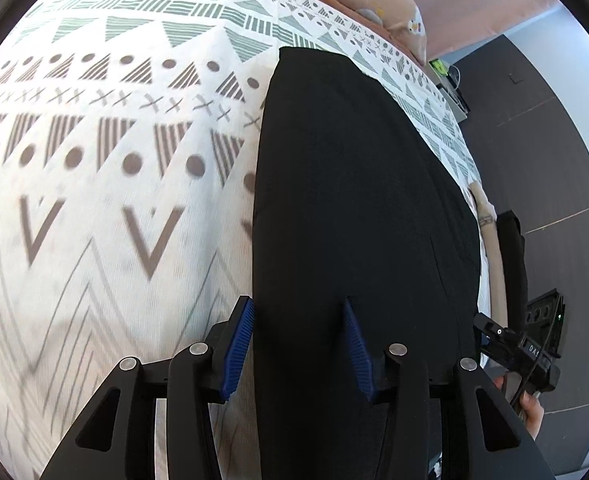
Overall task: Fold large clothes
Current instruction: 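Grasp the folded jacket end with both tools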
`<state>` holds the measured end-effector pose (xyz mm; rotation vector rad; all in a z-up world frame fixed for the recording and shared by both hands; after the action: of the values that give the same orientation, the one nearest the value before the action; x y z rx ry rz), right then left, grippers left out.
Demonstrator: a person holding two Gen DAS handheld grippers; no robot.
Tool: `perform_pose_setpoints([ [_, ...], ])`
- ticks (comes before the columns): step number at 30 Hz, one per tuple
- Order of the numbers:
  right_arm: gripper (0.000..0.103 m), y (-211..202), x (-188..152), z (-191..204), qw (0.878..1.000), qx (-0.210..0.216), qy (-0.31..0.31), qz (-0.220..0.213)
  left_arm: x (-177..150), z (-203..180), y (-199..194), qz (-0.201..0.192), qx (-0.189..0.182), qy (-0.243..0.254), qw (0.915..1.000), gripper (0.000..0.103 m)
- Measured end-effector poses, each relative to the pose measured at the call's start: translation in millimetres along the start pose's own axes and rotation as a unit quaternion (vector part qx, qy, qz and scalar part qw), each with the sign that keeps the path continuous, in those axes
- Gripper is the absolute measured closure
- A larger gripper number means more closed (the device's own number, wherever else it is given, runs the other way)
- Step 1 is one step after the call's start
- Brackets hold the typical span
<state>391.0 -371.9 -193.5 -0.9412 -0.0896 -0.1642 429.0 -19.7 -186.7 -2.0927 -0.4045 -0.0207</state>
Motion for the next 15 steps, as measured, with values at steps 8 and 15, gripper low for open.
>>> perform_pose_setpoints([
  [8,0.035,23,39,3,0.999,0.028,-0.004,0.025,34,-9,11,-0.028,0.030,0.013,0.9991,0.055],
  [15,0.034,45,64,9,0.996,0.071,0.000,0.052,57,-12,19,-0.027,0.049,0.009,0.9984,0.055],
])
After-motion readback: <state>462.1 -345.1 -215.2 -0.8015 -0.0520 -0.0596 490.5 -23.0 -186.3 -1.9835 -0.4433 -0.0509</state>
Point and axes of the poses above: each gripper's, at about its wrist camera, not at the fingertips, and y roughly the way its jaws point, z to its left, x to its top, the point moved 4 cm from there along y, roughly the way its jaws point, and after that the axes turned 7 degrees about z, right-handed, at the moved point
